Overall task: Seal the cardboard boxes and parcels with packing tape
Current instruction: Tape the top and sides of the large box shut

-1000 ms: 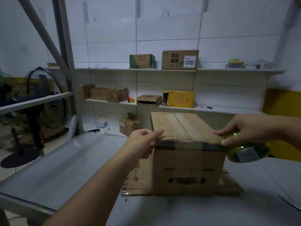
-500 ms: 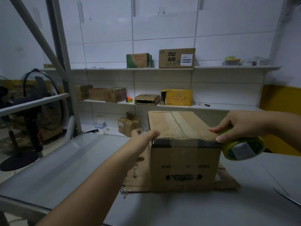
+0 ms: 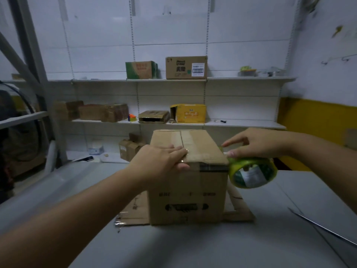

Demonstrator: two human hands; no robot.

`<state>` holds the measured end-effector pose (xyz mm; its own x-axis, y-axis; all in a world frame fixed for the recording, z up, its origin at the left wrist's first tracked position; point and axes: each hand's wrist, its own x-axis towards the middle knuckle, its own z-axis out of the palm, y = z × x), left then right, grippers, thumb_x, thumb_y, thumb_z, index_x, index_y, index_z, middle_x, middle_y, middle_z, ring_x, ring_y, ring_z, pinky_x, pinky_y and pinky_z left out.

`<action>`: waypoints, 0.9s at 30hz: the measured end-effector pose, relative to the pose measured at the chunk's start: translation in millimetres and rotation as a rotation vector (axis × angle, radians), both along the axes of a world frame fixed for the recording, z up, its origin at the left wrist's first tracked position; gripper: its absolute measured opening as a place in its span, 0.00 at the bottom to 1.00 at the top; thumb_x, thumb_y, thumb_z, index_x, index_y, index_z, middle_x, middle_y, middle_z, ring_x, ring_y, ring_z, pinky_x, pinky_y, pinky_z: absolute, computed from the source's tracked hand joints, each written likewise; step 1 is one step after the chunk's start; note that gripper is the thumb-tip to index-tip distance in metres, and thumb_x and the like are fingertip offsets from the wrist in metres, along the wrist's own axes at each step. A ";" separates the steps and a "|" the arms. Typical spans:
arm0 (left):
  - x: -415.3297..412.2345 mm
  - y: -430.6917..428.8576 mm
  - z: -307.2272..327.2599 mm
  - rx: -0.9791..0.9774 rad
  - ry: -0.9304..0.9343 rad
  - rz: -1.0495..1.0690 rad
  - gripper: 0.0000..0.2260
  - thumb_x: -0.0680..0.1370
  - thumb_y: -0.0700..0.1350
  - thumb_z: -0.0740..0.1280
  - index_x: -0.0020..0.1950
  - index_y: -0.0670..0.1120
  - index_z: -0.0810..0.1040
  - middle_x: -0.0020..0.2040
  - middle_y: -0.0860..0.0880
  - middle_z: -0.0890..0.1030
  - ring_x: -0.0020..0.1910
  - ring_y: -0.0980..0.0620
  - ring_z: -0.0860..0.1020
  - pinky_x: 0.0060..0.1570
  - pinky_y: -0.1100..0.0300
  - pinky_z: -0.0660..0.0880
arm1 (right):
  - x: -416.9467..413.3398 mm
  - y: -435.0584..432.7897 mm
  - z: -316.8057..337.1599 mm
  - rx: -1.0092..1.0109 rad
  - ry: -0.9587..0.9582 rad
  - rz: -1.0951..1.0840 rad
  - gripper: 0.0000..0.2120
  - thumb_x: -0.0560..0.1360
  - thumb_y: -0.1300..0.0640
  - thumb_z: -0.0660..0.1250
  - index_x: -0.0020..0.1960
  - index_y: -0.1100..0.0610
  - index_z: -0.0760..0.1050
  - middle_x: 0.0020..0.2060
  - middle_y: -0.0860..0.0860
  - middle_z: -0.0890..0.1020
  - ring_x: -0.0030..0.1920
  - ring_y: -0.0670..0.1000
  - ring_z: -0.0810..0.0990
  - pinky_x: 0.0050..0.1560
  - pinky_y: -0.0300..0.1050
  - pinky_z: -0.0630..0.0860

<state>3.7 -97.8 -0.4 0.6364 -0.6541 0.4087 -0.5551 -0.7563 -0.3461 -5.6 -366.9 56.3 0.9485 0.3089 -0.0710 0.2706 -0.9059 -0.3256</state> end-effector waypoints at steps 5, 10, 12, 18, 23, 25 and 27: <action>0.8 28.8 -7.7 -0.028 -0.095 -0.164 0.28 0.82 0.60 0.45 0.60 0.47 0.79 0.55 0.49 0.83 0.50 0.50 0.82 0.36 0.55 0.82 | -26.7 -7.4 -7.0 0.288 0.094 0.125 0.16 0.67 0.40 0.64 0.34 0.52 0.78 0.28 0.45 0.79 0.31 0.44 0.76 0.36 0.36 0.72; -3.0 31.0 -6.1 -0.046 -0.071 -0.149 0.28 0.81 0.61 0.45 0.59 0.48 0.80 0.54 0.50 0.83 0.49 0.52 0.83 0.35 0.59 0.80 | -37.9 -30.5 -12.8 0.154 0.029 0.046 0.20 0.64 0.36 0.66 0.36 0.53 0.81 0.31 0.46 0.83 0.33 0.44 0.82 0.34 0.35 0.75; -5.6 25.7 -4.8 -0.058 -0.029 -0.116 0.30 0.80 0.64 0.44 0.60 0.49 0.79 0.54 0.50 0.83 0.46 0.51 0.84 0.34 0.59 0.81 | -39.2 -34.0 -22.1 0.125 -0.009 0.024 0.20 0.67 0.36 0.66 0.39 0.53 0.81 0.33 0.49 0.83 0.34 0.45 0.82 0.33 0.35 0.76; -25.2 5.3 23.1 -0.263 0.140 0.031 0.27 0.74 0.66 0.49 0.72 0.63 0.48 0.73 0.57 0.63 0.65 0.54 0.71 0.61 0.62 0.67 | -27.3 -25.7 -32.0 0.023 -0.041 -0.008 0.15 0.74 0.39 0.64 0.44 0.50 0.79 0.40 0.48 0.81 0.41 0.45 0.81 0.37 0.34 0.75; -32.0 -72.5 3.5 -0.037 0.014 0.041 0.42 0.67 0.68 0.31 0.77 0.54 0.52 0.76 0.51 0.59 0.74 0.52 0.59 0.69 0.58 0.59 | -24.4 -23.9 -34.6 0.005 -0.062 0.008 0.17 0.74 0.38 0.64 0.38 0.51 0.77 0.33 0.46 0.77 0.33 0.43 0.76 0.32 0.34 0.69; -23.3 -73.9 -2.0 -0.018 -0.079 0.048 0.41 0.73 0.67 0.29 0.70 0.51 0.69 0.65 0.49 0.76 0.62 0.51 0.76 0.51 0.55 0.77 | -28.3 -25.2 -34.3 0.035 -0.098 0.003 0.18 0.73 0.37 0.64 0.35 0.50 0.76 0.31 0.46 0.76 0.31 0.43 0.74 0.30 0.34 0.68; -14.9 -65.5 -6.3 -0.034 -0.171 0.000 0.36 0.79 0.64 0.36 0.57 0.49 0.80 0.51 0.49 0.84 0.46 0.50 0.84 0.32 0.57 0.79 | -33.9 -28.5 -35.0 0.104 -0.104 0.020 0.20 0.72 0.36 0.64 0.35 0.51 0.76 0.30 0.47 0.76 0.32 0.45 0.76 0.31 0.36 0.70</action>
<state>-11.2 -163.2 -6.6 0.5560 -0.6382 0.5325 -0.4903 -0.7691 -0.4100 -39.5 -395.5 21.2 0.9428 0.3279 0.0608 0.3251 -0.8632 -0.3863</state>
